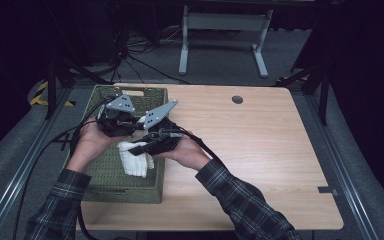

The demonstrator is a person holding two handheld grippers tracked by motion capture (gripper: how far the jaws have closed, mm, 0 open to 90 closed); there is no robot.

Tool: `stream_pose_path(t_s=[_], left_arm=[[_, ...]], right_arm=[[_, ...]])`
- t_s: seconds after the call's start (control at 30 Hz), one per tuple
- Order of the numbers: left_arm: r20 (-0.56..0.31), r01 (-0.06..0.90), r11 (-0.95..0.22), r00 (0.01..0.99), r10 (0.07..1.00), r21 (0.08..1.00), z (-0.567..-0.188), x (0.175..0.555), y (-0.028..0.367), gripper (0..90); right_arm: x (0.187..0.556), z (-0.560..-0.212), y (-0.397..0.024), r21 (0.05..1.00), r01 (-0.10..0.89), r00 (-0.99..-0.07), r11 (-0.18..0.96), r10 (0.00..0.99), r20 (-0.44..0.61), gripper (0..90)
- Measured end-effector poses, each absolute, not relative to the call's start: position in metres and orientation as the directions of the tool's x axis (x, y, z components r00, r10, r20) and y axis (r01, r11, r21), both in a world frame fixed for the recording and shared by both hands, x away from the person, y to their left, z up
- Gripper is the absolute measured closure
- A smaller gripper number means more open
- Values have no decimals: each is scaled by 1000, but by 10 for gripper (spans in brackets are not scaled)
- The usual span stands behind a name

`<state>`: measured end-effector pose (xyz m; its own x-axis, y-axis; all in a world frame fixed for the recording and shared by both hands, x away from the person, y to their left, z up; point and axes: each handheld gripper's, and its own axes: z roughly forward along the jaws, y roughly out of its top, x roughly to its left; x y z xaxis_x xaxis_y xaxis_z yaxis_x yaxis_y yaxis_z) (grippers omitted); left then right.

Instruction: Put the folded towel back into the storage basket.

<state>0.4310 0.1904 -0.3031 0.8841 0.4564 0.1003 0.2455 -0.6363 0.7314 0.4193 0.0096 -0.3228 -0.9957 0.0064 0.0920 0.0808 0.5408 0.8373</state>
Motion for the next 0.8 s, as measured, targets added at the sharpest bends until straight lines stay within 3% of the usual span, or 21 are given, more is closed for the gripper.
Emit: stream_pose_path(t_s=[0.53, 0.8], left_arm=[[55, 298, -623, 875, 482, 723, -335, 427, 190, 801], [46, 313, -623, 871, 490, 717, -344, 433, 190, 801]], right_arm=[[409, -370, 5, 814, 119, -992, 568, 36, 120, 772], [414, -376, -4, 803, 136, -991, 581, 76, 113, 558]])
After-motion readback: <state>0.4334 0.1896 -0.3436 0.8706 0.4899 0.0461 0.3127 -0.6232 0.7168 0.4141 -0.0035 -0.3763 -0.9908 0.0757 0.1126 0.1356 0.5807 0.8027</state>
